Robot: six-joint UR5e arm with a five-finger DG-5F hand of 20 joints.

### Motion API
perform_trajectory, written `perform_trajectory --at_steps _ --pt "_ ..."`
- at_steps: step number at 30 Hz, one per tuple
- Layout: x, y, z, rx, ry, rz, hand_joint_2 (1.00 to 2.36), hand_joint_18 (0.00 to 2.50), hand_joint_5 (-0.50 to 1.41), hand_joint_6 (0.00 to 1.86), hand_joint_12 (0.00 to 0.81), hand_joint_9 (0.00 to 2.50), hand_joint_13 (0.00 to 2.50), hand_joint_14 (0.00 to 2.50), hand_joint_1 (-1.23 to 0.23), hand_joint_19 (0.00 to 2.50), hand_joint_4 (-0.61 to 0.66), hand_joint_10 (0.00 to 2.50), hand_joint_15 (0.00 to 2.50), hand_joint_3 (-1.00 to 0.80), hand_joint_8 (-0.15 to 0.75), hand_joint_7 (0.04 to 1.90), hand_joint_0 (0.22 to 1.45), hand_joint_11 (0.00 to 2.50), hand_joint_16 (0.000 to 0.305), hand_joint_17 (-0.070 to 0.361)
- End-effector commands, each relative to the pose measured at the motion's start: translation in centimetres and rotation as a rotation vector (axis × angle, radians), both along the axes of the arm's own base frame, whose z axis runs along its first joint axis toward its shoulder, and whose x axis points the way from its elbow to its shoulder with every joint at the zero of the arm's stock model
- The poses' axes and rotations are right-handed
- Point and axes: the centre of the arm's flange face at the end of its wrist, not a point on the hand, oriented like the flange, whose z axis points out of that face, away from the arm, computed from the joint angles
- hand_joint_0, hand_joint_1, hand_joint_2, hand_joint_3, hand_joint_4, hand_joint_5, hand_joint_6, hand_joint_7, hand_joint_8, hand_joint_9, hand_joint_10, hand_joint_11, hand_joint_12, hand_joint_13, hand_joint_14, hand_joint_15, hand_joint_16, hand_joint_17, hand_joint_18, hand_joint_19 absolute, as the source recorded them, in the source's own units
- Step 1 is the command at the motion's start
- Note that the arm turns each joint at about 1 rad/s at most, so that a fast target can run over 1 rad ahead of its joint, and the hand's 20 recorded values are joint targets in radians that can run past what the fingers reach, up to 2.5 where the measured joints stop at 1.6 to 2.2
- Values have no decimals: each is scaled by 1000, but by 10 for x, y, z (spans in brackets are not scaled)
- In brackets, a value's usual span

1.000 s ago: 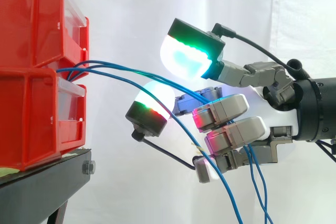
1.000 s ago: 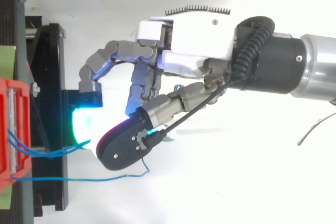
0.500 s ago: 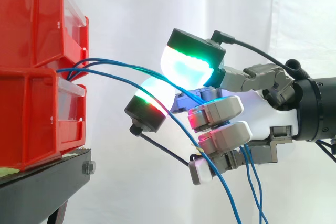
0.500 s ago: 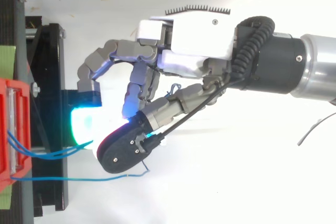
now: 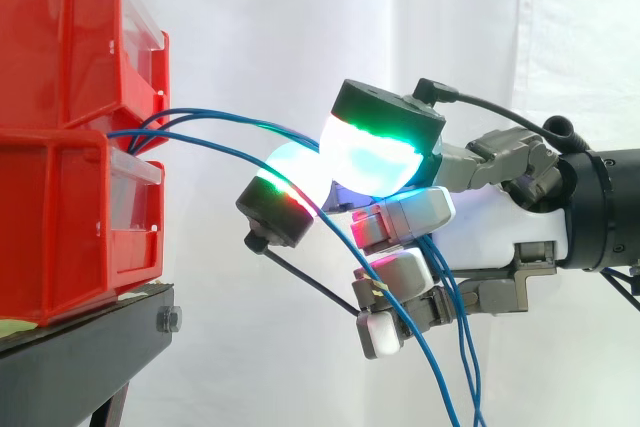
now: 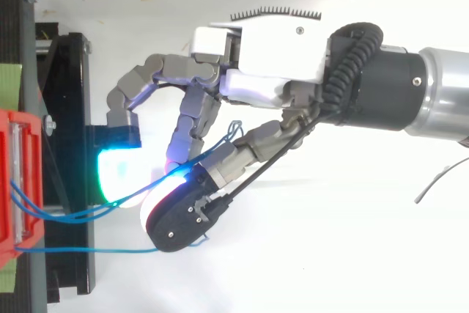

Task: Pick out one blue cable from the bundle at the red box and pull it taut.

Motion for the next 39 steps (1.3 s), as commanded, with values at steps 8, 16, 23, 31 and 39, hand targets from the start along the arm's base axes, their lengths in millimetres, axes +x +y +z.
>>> perform_trajectory --at_steps 8,16,23,31,39 --pt "0 -1 0 0 0 -1 1000 938 -111 933 377 1263 1146 30 -652 615 27 32 887 -500 271 970 544 1334 46 104" --pt "0 0 0 0 0 1 1000 957 -112 920 389 1269 1154 29 -616 619 41 32 876 -500 273 967 531 1317 48 108" --pt "0 -1 0 0 0 -1 1000 990 -117 917 406 1262 1168 28 -681 605 62 31 868 -500 294 945 482 1316 52 116" --pt "0 -2 1 0 -2 -2 1000 931 -116 912 370 1247 1137 28 -752 636 27 34 873 -500 257 1009 610 1329 45 101" --pt "0 -2 -1 0 1 -2 1022 935 -117 931 369 1250 1140 30 -844 629 -16 36 879 -214 258 1115 655 1343 45 101"
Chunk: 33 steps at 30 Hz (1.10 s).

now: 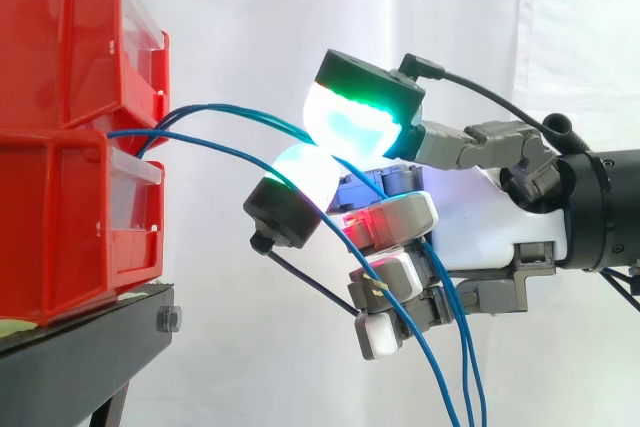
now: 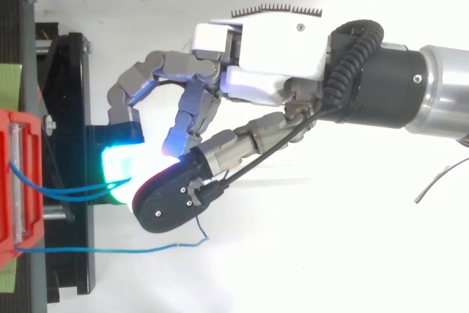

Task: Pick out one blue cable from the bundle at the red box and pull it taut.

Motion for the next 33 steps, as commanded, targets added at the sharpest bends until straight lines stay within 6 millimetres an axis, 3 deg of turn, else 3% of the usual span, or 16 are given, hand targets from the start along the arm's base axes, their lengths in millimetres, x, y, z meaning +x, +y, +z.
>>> perform_trajectory --at_steps 1,7,9,13,14,17,24,33 --pt "0 0 0 0 1 0 1021 934 -118 931 372 1250 1141 28 -846 636 -18 34 874 -209 259 1130 658 1342 45 101" --pt "0 0 0 0 1 1 1016 917 -134 961 363 1230 1135 30 -901 633 -90 35 883 -309 248 1176 771 1327 43 98" --pt "0 0 1 0 -1 1 1003 911 -138 967 362 1222 1132 31 -905 626 -116 35 879 -457 243 1177 801 1320 43 97" --pt "0 0 0 0 1 1 1000 932 -135 968 359 1226 1136 31 -884 609 -63 34 866 -500 248 1107 717 1314 43 96" --pt "0 0 0 0 -1 3 1000 930 -129 966 364 1232 1136 31 -847 619 -26 34 873 -500 250 986 662 1324 43 97" --pt "0 0 0 0 -1 3 1000 940 -121 954 371 1246 1138 30 -757 629 18 33 873 -500 261 947 574 1321 45 100" --pt "0 0 1 0 -1 1 1000 965 -112 935 386 1274 1159 29 -635 634 38 34 871 -500 281 971 529 1297 48 108" --pt "0 0 1 0 -1 1 1000 990 -110 925 400 1278 1168 26 -627 620 54 34 856 -500 298 976 495 1281 52 116"
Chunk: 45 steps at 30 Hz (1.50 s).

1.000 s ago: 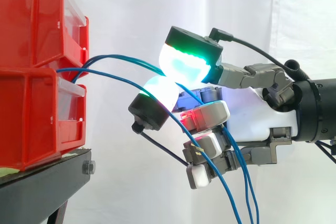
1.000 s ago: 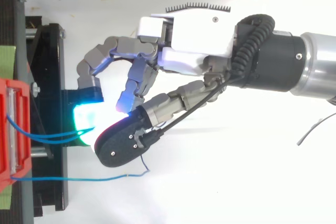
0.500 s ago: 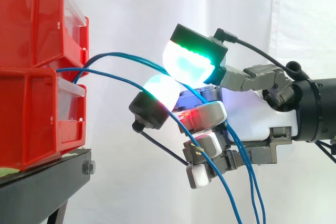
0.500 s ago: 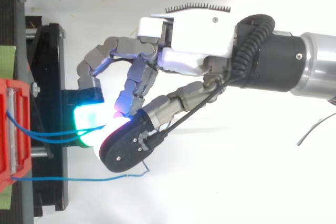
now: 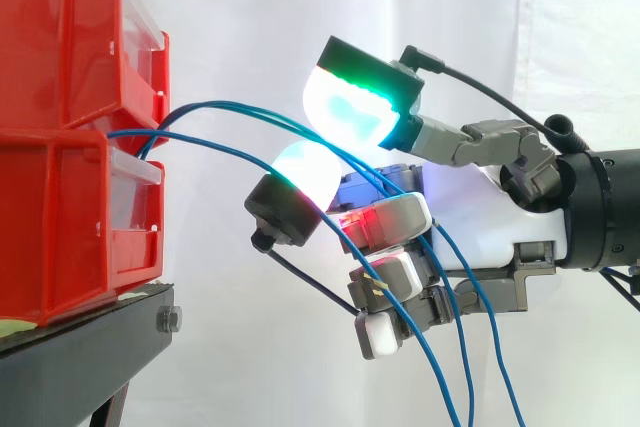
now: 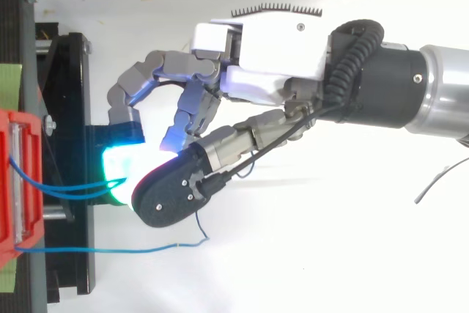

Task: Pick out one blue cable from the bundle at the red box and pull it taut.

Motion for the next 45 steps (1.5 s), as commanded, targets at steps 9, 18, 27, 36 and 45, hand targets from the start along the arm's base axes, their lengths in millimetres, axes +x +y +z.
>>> perform_trajectory --at_steps 9,18,27,36,45 --pt "0 0 1 0 -2 0 1006 947 -99 919 371 1307 1161 31 -757 653 10 36 869 -432 267 1068 620 1298 45 101" --pt "0 0 1 0 -2 0 1019 940 -108 939 364 1289 1156 30 -913 633 -32 36 866 -276 260 1184 739 1296 44 98" --pt "0 0 -1 0 1 -1 1000 933 -119 963 352 1282 1127 32 -909 590 -146 36 830 -500 238 1224 764 1273 42 94" --pt "0 0 -1 0 1 -1 1000 938 -97 947 371 1306 1120 28 -854 604 -22 36 814 -500 266 952 538 1256 45 102" --pt "0 0 -1 0 1 -1 1000 963 -94 921 396 1316 1129 28 -638 601 28 34 798 -500 292 970 488 1216 51 114"
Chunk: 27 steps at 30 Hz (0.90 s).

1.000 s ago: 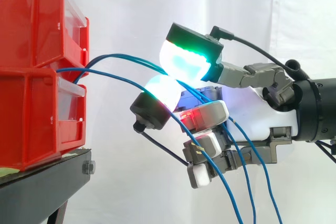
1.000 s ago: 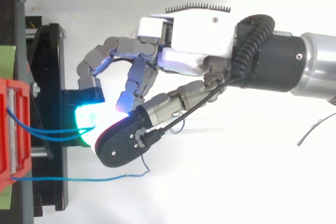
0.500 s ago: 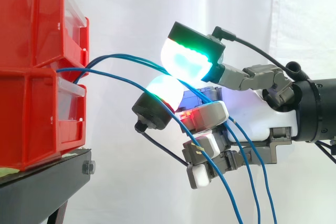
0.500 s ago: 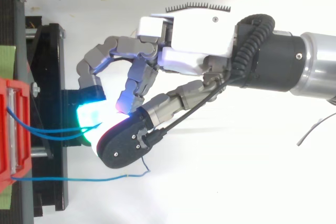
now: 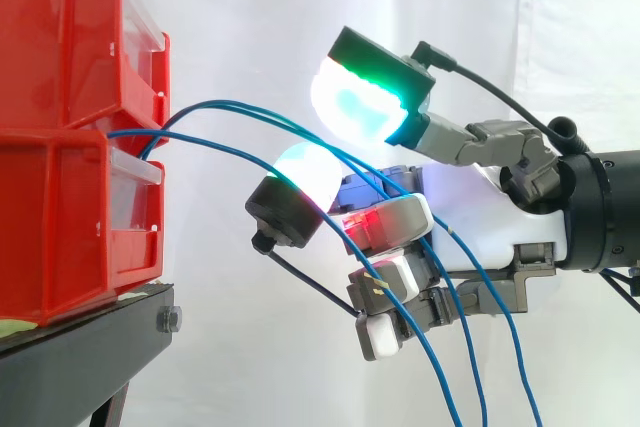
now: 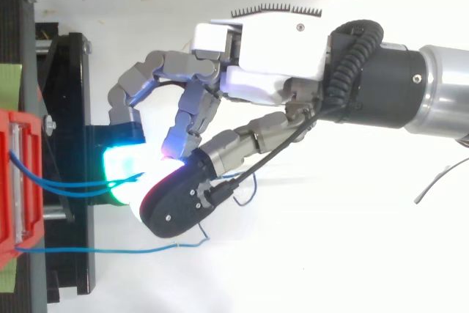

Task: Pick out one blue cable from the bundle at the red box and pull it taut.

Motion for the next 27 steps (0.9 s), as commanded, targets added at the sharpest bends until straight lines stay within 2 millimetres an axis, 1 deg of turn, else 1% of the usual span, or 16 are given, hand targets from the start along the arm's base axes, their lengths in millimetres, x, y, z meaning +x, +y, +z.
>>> perform_trajectory --at_steps 1,3,4,5,6,8,14,15,16,20,22,23,25,27 --pt "0 0 1 0 -1 1 1000 952 -95 919 389 1312 1124 28 -621 611 27 35 808 -500 283 977 505 1231 49 111" --pt "0 0 0 0 0 0 1000 928 -95 914 378 1306 1111 27 -619 628 11 37 816 -500 270 1029 557 1240 47 105" --pt "0 -1 0 0 0 -2 1000 923 -94 913 374 1313 1110 29 -636 635 2 38 811 -500 261 1051 580 1237 46 104" --pt "0 0 0 0 0 0 1000 918 -92 915 369 1317 1109 27 -690 639 -7 36 819 -500 265 1066 600 1235 46 102" --pt "0 0 0 0 -1 0 1010 919 -83 923 368 1320 1107 30 -753 641 -16 36 811 -394 264 1098 613 1224 45 102" --pt "0 0 1 0 -1 0 1017 927 -75 925 366 1347 1113 29 -808 646 -18 36 813 -280 265 1145 604 1229 45 102" --pt "0 0 1 0 -1 0 1021 940 -71 926 370 1352 1120 30 -864 636 -9 37 812 -207 268 1175 612 1237 46 103" --pt "0 0 0 0 -1 0 1023 942 -81 935 371 1325 1119 30 -901 627 -18 38 815 -187 260 1133 653 1230 46 103" --pt "0 0 0 0 0 0 1023 941 -82 935 370 1323 1114 29 -909 627 -24 38 801 -184 256 1147 666 1236 46 102" --pt "0 0 1 0 -3 0 1020 921 -93 942 364 1288 1099 30 -929 617 -37 37 798 -254 252 1169 734 1231 44 100" --pt "0 0 0 0 -1 0 1017 905 -97 947 356 1284 1091 29 -939 623 -67 37 802 -306 252 1185 771 1228 44 98" --pt "0 0 0 0 -1 0 1016 894 -97 944 353 1292 1088 30 -956 622 -76 38 804 -320 246 1235 796 1227 43 97" --pt "0 0 0 0 0 0 1014 887 -92 950 350 1309 1083 29 -970 624 -128 38 793 -342 231 1240 816 1234 43 96" --pt "0 0 0 0 0 0 1004 891 -89 952 345 1317 1076 29 -983 612 -171 37 791 -458 223 1241 835 1222 42 95"
